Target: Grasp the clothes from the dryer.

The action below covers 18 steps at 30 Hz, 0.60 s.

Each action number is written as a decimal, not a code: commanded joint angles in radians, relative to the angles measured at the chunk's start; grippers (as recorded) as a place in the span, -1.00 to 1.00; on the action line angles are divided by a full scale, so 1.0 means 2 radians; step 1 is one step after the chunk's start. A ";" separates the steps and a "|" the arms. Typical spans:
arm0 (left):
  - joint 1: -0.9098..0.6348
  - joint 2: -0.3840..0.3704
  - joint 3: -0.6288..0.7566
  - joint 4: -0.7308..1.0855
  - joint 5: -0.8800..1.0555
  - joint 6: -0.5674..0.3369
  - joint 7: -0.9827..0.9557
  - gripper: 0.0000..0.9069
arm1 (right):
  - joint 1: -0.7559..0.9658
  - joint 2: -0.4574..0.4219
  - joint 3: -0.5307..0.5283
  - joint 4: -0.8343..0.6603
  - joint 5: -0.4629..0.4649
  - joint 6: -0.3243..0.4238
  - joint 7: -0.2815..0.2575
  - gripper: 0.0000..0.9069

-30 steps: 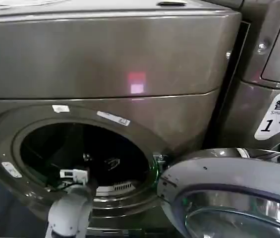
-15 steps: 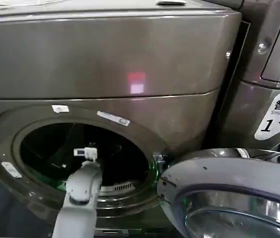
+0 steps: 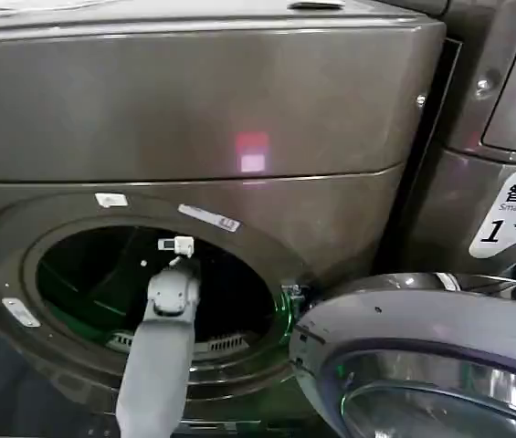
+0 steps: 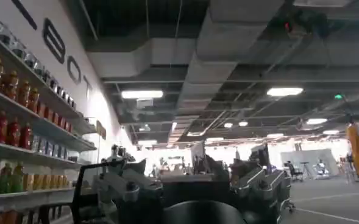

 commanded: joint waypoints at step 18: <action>-0.054 0.012 -0.019 0.028 0.576 -0.258 0.405 1.00 | 0.005 0.004 -0.010 0.005 -0.013 0.001 -0.001 1.00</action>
